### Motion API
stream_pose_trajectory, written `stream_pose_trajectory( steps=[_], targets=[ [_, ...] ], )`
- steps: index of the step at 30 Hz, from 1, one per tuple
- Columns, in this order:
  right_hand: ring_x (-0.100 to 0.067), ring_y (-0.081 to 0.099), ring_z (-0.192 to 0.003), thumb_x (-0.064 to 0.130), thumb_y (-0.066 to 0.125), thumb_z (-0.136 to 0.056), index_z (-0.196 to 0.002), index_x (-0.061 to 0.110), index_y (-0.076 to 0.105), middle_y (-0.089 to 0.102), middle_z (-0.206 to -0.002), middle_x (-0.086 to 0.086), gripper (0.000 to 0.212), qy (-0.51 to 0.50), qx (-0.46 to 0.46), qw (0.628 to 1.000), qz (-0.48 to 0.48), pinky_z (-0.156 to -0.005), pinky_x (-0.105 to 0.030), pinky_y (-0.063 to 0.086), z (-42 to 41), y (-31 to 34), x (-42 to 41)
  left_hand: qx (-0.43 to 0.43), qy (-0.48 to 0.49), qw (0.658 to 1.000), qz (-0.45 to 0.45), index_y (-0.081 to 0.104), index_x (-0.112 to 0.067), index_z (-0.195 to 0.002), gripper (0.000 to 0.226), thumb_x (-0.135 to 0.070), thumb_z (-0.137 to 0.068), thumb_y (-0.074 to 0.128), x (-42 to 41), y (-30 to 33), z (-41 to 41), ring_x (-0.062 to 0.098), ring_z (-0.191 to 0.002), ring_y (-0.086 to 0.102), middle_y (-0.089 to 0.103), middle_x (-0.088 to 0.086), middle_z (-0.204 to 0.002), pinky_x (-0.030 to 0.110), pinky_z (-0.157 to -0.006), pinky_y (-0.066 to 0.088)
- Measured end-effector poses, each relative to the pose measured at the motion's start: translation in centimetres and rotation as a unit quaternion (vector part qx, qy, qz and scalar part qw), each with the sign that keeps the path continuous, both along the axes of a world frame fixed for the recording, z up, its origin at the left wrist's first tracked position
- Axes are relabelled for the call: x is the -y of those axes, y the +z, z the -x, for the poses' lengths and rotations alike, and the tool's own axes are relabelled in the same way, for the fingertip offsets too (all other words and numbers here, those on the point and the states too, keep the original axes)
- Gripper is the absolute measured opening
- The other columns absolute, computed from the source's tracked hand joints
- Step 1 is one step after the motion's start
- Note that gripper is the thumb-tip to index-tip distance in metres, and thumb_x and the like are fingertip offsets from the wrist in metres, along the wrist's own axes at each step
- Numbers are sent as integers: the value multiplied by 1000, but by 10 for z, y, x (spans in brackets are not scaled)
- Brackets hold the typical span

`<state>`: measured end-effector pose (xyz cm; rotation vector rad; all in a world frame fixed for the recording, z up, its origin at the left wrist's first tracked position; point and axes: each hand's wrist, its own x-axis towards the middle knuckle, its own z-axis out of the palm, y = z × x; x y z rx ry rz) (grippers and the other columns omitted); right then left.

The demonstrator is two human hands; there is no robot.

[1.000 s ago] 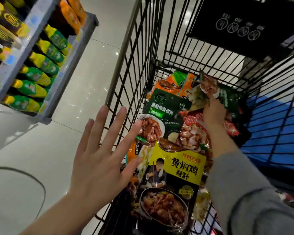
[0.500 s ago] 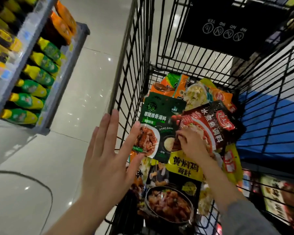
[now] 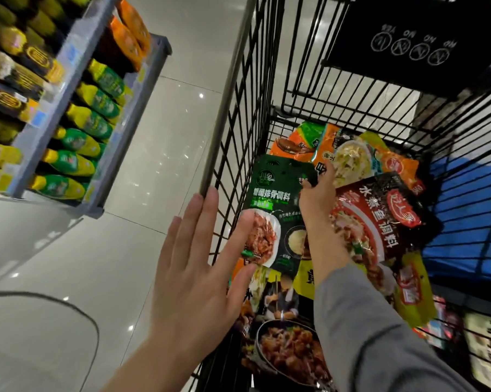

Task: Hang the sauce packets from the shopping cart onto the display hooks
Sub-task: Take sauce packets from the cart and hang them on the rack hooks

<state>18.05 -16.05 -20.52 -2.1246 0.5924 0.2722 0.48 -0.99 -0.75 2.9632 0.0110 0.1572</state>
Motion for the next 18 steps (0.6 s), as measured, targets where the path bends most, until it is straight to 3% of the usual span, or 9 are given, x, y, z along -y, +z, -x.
stream_pose_trajectory(
  steps=[4, 9, 11, 13, 15, 18],
  targets=[
    [-17, 63, -89, 19, 54, -94, -123, 9, 57, 63, -116, -4, 31, 58, 8, 997, 49, -76, -34, 49, -3, 7, 4, 2, -1, 1000, -8, 35, -26, -143, 64, -41, -85, 59, 0, -1, 0, 30, -144, 17, 17, 14, -155, 53, -105, 32],
    [-27, 56, -114, 25, 53, -95, -121, 7, 58, 62, -121, -10, 32, 51, 37, 998, 21, -97, -42, 45, 20, 41, 3, 9, -6, 1000, -13, 35, -26, -143, 65, -40, -84, 59, 0, -1, 0, 30, -143, 17, 18, 15, -155, 53, -105, 33],
    [-21, 54, -116, 24, 53, -95, -126, 7, 55, 59, -126, -8, 35, 18, 61, 998, 8, -98, -34, 42, 34, 67, 2, 11, -4, 1000, -12, 35, -26, -143, 64, -40, -84, 55, 0, -1, 0, 30, -143, 17, 19, 15, -154, 53, -106, 31],
    [-17, 58, -98, 19, 54, -95, -118, 1, 57, 64, -110, -9, 29, 17, 109, 994, -18, -86, -32, 45, 50, 96, 1, 14, -4, 1000, -11, 34, -27, -143, 61, -42, -86, 51, -1, 0, 0, 30, -143, 17, 21, 16, -154, 51, -107, 28],
    [-15, 59, -78, 17, 54, -94, -107, 10, 61, 64, -88, 0, 16, 56, 154, 986, -40, -73, -34, 48, 64, 122, 0, 18, -5, 1000, -5, 32, -28, -144, 60, -43, -87, 47, 0, 1, 0, 30, -143, 17, 23, 16, -153, 50, -109, 26],
    [-1, 54, -74, 15, 57, -92, -100, 16, 63, 60, -83, 8, 10, 137, 196, 971, -31, -66, -16, 42, 83, 150, 1, 27, -6, 1000, 13, 27, -29, -145, 63, -42, -87, 48, 0, 2, 0, 29, -143, 19, 25, 14, -153, 50, -110, 25]
  ],
)
